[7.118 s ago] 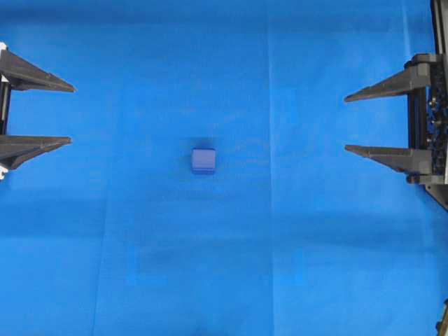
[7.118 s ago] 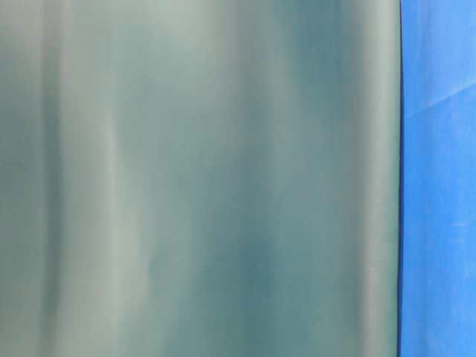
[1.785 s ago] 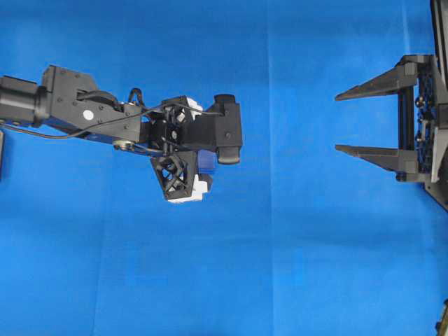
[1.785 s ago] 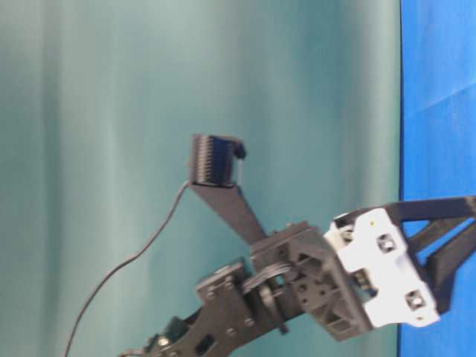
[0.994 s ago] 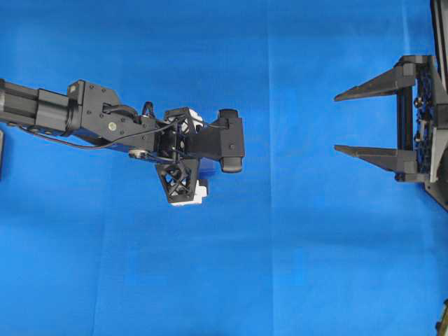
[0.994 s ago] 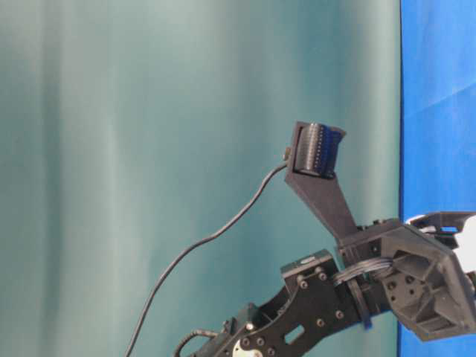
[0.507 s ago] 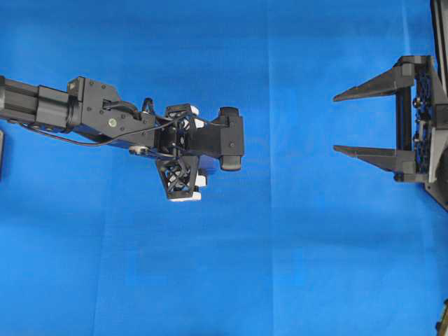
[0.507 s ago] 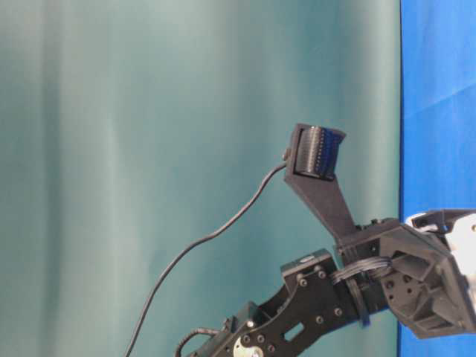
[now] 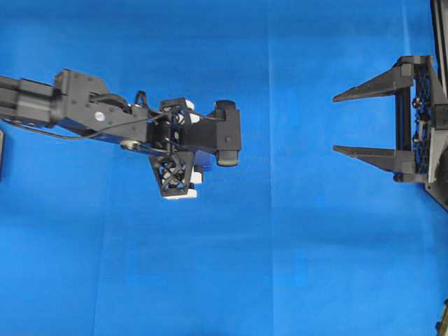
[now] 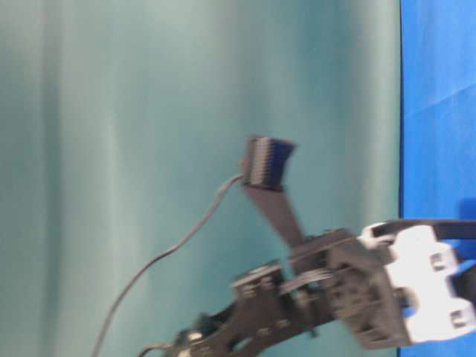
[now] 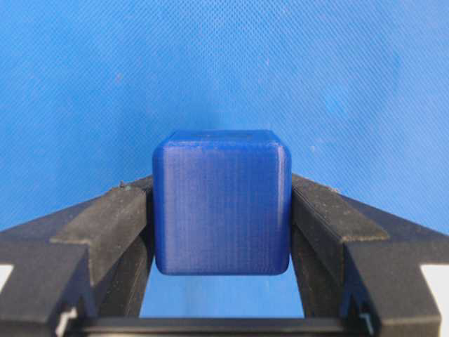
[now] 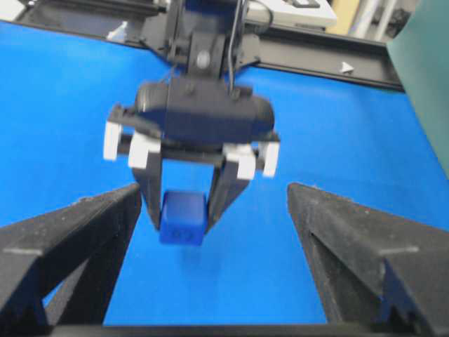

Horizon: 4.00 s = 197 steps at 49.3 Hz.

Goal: Handover the blue block to the right arm after grasping it with the left arm, then place it in the designated position.
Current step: 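Lower the left gripper around the blue cube, then close the left gripper on the cube and lift it, then carry the cube toward the center, holding it out sideways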

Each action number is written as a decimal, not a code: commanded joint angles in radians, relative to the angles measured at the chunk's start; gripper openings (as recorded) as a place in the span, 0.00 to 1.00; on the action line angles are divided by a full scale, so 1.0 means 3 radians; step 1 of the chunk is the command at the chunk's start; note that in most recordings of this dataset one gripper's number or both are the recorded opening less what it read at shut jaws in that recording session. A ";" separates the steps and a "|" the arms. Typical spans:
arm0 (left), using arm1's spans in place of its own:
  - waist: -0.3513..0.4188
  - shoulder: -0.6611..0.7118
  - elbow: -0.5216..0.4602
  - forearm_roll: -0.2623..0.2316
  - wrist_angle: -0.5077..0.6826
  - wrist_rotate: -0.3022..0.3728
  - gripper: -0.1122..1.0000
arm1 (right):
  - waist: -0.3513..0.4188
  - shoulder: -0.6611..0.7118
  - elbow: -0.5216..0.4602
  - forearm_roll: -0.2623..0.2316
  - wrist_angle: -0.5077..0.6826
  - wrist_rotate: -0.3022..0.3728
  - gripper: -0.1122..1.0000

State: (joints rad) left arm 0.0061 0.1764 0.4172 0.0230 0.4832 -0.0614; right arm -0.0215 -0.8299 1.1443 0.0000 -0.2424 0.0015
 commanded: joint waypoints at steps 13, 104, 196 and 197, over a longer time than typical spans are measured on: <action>-0.0061 -0.0624 -0.0266 0.0000 0.0578 -0.0005 0.54 | 0.0000 0.0010 -0.0072 0.0005 -0.0036 0.0005 0.98; -0.0102 -0.1012 -0.0966 0.0015 0.1554 0.0005 0.54 | 0.0000 0.0010 -0.0077 0.0005 -0.0041 0.0005 0.98; -0.0107 -0.1989 0.0874 -0.0020 -0.2265 -0.0015 0.54 | 0.0010 -0.0010 -0.0291 -0.0383 0.0169 -0.0312 0.98; -0.0107 -0.1989 0.0879 -0.0020 -0.2270 -0.0015 0.54 | 0.0010 -0.0015 -0.0317 -0.0435 0.0215 -0.0353 0.98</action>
State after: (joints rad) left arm -0.0230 -0.4034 0.6903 0.0184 -0.1825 -0.0660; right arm -0.0215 -0.8314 1.0968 -0.0890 -0.2086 -0.0844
